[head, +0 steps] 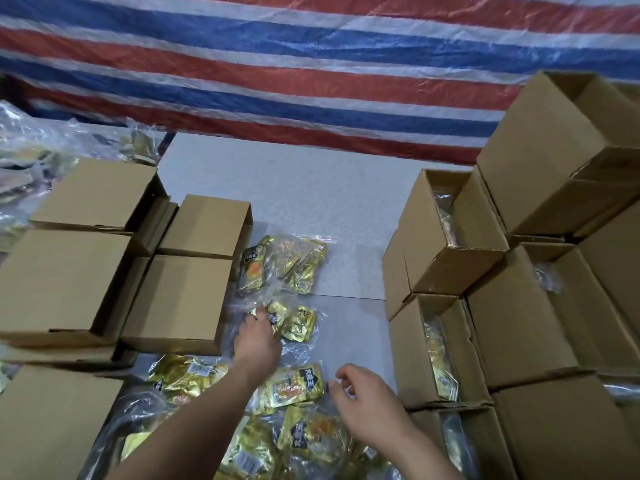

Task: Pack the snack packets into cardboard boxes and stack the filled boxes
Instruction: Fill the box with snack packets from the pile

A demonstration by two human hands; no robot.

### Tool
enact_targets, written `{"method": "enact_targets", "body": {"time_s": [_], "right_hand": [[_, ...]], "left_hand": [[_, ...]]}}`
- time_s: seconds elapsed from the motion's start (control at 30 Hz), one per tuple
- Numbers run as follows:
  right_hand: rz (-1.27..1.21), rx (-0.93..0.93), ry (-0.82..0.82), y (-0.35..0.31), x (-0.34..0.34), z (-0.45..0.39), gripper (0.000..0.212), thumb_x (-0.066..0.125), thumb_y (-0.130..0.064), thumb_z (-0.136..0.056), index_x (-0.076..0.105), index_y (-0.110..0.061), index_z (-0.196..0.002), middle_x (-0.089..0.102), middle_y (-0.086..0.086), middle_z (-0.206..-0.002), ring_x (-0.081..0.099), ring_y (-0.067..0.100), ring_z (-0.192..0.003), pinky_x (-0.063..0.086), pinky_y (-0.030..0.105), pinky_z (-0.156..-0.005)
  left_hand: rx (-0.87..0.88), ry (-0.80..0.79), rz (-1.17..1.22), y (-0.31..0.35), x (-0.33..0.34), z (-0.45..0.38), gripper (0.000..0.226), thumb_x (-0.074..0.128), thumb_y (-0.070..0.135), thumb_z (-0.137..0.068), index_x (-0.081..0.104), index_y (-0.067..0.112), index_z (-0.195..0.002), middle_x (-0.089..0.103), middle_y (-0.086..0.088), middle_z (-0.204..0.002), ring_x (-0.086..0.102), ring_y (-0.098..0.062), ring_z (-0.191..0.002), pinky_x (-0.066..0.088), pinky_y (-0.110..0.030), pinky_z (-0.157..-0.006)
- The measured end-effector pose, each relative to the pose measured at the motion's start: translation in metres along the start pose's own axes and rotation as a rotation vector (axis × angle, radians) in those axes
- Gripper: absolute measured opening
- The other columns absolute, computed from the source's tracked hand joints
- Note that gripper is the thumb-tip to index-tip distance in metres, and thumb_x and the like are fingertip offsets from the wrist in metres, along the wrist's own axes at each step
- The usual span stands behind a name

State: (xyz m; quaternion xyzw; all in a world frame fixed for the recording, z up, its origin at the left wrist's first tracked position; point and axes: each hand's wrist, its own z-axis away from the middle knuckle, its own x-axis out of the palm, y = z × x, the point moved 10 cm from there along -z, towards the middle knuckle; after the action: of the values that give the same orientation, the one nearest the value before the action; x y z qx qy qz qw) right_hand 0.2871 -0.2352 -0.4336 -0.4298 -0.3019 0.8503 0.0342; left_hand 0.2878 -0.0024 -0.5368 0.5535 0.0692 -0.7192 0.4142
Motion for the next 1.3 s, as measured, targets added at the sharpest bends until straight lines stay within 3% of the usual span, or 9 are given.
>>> {"method": "enact_targets", "body": {"time_s": [0.3, 0.43, 0.6, 0.77, 0.93, 1.0, 1.1, 1.2, 1.3], "right_hand": [[-0.477, 0.120, 0.133, -0.006, -0.023, -0.002, 0.011, 0.059, -0.039, -0.098, 0.062, -0.029, -0.097, 0.065, -0.014, -0.102, 0.059, -0.002, -0.090, 0.040, 0.005, -0.069], [-0.925, 0.142, 0.107, -0.036, -0.038, 0.007, 0.081, 0.053, -0.072, -0.078, 0.038, -0.029, -0.145, 0.048, -0.010, -0.137, 0.050, 0.014, -0.125, 0.042, 0.036, -0.105], [-1.369, -0.057, -0.008, -0.098, -0.068, 0.034, 0.077, 0.060, -0.068, -0.075, 0.062, -0.016, -0.132, 0.070, 0.011, -0.122, 0.070, 0.026, -0.106, 0.059, 0.035, -0.078], [-1.334, -0.200, 0.041, -0.127, -0.093, 0.067, 0.065, 0.065, -0.070, -0.071, 0.073, -0.021, -0.114, 0.074, 0.008, -0.115, 0.070, 0.020, -0.108, 0.058, 0.032, -0.086], [-1.135, -0.091, 0.349, -0.112, -0.113, 0.096, 0.043, 0.057, -0.067, -0.086, 0.080, -0.030, -0.084, 0.078, -0.002, -0.087, 0.074, 0.014, -0.082, 0.053, 0.027, -0.063], [-1.192, -0.152, 0.218, -0.124, -0.106, 0.104, 0.062, 0.056, -0.073, -0.076, 0.076, -0.022, -0.105, 0.077, 0.001, -0.101, 0.073, 0.018, -0.097, 0.057, 0.030, -0.078], [-1.241, -0.219, 0.010, -0.136, -0.098, 0.116, 0.081, 0.069, -0.069, -0.062, 0.067, -0.013, -0.121, 0.075, 0.008, -0.110, 0.073, 0.020, -0.101, 0.059, 0.032, -0.083], [-1.291, -0.277, -0.070, -0.132, -0.105, 0.123, 0.068, 0.080, -0.042, -0.073, 0.062, -0.004, -0.127, 0.075, 0.014, -0.103, 0.075, 0.022, -0.084, 0.061, 0.030, -0.066], [-1.183, -0.330, -0.091, -0.122, -0.105, 0.129, 0.033, 0.081, -0.033, -0.077, 0.076, -0.014, -0.102, 0.075, 0.010, -0.090, 0.072, 0.021, -0.074, 0.058, 0.032, -0.064]], "left_hand": [[0.337, 0.112, 0.366, 0.066, -0.103, 0.081, 0.021, 0.062, 0.040, -0.092, 0.057, 0.025, -0.107, 0.066, 0.007, -0.095, 0.064, -0.014, -0.089, 0.051, -0.030, -0.075], [0.459, 0.109, 0.648, 0.102, -0.163, 0.145, 0.010, 0.060, 0.040, -0.092, 0.060, 0.038, -0.102, 0.068, 0.026, -0.091, 0.065, 0.007, -0.082, 0.044, -0.005, -0.065], [0.480, 0.011, 0.856, 0.131, -0.181, 0.196, 0.037, 0.044, 0.043, -0.104, 0.067, 0.013, -0.104, 0.073, -0.004, -0.093, 0.069, -0.017, -0.090, 0.055, -0.030, -0.079], [0.550, 0.126, 0.818, 0.151, -0.195, 0.233, 0.050, 0.022, 0.031, -0.110, 0.067, 0.008, -0.107, 0.070, -0.006, -0.105, 0.064, -0.015, -0.102, 0.049, -0.037, -0.094], [0.524, 0.247, 0.664, 0.157, -0.200, 0.247, 0.047, 0.022, 0.026, -0.108, 0.060, 0.002, -0.122, 0.062, -0.017, -0.122, 0.054, -0.034, -0.121, 0.038, -0.051, -0.106], [0.518, 0.234, 0.666, 0.161, -0.202, 0.256, 0.049, 0.021, 0.028, -0.108, 0.057, 0.004, -0.131, 0.059, -0.016, -0.132, 0.049, -0.031, -0.129, 0.035, -0.048, -0.111], [0.555, 0.137, 0.593, 0.169, -0.204, 0.268, 0.047, 0.020, 0.021, -0.106, 0.060, -0.004, -0.109, 0.062, -0.027, -0.112, 0.056, -0.043, -0.112, 0.043, -0.054, -0.100], [0.630, -0.051, 0.536, 0.170, -0.204, 0.282, 0.041, 0.023, 0.012, -0.108, 0.060, 0.001, -0.122, 0.060, -0.022, -0.127, 0.053, -0.036, -0.123, 0.040, -0.048, -0.109], [0.686, -0.126, 0.468, 0.151, -0.200, 0.292, 0.047, 0.018, 0.034, -0.110, 0.035, 0.024, -0.153, 0.024, 0.003, -0.163, 0.015, -0.013, -0.151, 0.010, -0.036, -0.124]]}}
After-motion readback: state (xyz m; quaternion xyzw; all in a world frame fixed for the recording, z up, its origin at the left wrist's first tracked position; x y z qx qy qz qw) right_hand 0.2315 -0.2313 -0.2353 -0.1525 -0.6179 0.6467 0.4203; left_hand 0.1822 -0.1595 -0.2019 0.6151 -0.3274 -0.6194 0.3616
